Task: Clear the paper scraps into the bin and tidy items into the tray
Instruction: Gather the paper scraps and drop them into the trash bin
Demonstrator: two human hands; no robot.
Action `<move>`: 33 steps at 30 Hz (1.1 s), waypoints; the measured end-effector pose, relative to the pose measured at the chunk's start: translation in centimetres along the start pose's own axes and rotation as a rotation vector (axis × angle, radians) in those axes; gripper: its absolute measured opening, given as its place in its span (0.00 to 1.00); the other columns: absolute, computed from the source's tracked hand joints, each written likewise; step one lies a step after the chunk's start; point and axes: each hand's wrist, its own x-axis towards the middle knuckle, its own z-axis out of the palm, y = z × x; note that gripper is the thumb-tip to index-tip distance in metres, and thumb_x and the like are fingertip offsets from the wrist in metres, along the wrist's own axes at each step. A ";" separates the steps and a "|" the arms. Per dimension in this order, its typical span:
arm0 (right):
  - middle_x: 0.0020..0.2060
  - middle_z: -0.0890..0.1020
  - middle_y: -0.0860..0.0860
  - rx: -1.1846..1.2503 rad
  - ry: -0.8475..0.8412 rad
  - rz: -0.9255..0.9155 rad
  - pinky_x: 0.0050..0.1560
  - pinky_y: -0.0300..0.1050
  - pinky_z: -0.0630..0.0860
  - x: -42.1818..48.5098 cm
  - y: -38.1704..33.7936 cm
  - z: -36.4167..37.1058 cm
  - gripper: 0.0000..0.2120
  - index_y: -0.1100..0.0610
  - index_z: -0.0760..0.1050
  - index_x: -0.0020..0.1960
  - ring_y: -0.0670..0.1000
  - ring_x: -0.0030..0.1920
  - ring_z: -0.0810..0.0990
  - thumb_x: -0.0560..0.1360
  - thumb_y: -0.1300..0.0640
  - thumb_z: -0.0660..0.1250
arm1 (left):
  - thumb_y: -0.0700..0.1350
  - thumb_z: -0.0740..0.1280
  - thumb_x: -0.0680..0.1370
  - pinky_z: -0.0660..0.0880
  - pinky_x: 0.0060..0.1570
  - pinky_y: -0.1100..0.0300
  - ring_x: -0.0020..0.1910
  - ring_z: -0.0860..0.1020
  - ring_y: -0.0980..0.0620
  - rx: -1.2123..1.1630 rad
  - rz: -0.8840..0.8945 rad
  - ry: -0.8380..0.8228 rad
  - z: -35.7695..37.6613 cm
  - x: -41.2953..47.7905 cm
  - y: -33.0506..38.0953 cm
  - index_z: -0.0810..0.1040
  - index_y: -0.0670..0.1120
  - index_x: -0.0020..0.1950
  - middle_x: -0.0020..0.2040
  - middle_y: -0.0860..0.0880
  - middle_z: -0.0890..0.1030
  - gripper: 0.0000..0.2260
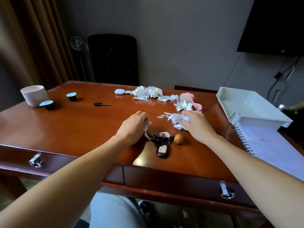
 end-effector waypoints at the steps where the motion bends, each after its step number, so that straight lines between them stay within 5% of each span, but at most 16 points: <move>1: 0.62 0.79 0.55 -0.004 -0.005 -0.003 0.51 0.48 0.77 0.3 -0.3 0.0 0.17 0.55 0.73 0.69 0.54 0.56 0.78 0.81 0.53 0.62 | 0.47 0.61 0.83 0.77 0.45 0.50 0.45 0.76 0.49 0.003 0.000 0.008 -0.2 0.1 -0.1 0.76 0.45 0.52 0.51 0.49 0.75 0.08; 12: 0.65 0.77 0.53 0.066 -0.036 -0.094 0.55 0.42 0.70 3.0 -5.4 1.1 0.17 0.55 0.73 0.69 0.53 0.62 0.76 0.81 0.53 0.62 | 0.44 0.60 0.83 0.79 0.45 0.52 0.46 0.76 0.50 0.041 -0.016 0.090 -3.1 -0.3 -2.9 0.76 0.44 0.54 0.52 0.48 0.76 0.07; 19: 0.59 0.81 0.54 0.072 -0.051 -0.138 0.53 0.47 0.74 3.7 -8.5 2.6 0.17 0.55 0.74 0.67 0.55 0.57 0.79 0.80 0.50 0.64 | 0.45 0.60 0.83 0.78 0.43 0.59 0.46 0.76 0.52 0.038 -0.046 0.133 -4.9 -1.3 -5.1 0.76 0.45 0.53 0.52 0.50 0.76 0.06; 28: 0.66 0.77 0.53 0.100 -0.084 -0.222 0.53 0.41 0.71 4.4 -14.4 5.3 0.18 0.53 0.72 0.69 0.54 0.62 0.76 0.81 0.50 0.62 | 0.42 0.65 0.81 0.81 0.42 0.57 0.46 0.78 0.51 0.112 -0.110 0.180 -8.7 -3.9 -9.3 0.77 0.46 0.55 0.52 0.50 0.77 0.04; 33: 0.64 0.78 0.51 0.129 -0.112 -0.295 0.51 0.42 0.73 4.7 -18.2 7.4 0.15 0.51 0.74 0.66 0.51 0.58 0.77 0.81 0.49 0.62 | 0.44 0.62 0.82 0.72 0.37 0.65 0.45 0.76 0.52 0.140 -0.150 0.204 -11.6 -6.1 -12.0 0.76 0.46 0.55 0.51 0.50 0.76 0.05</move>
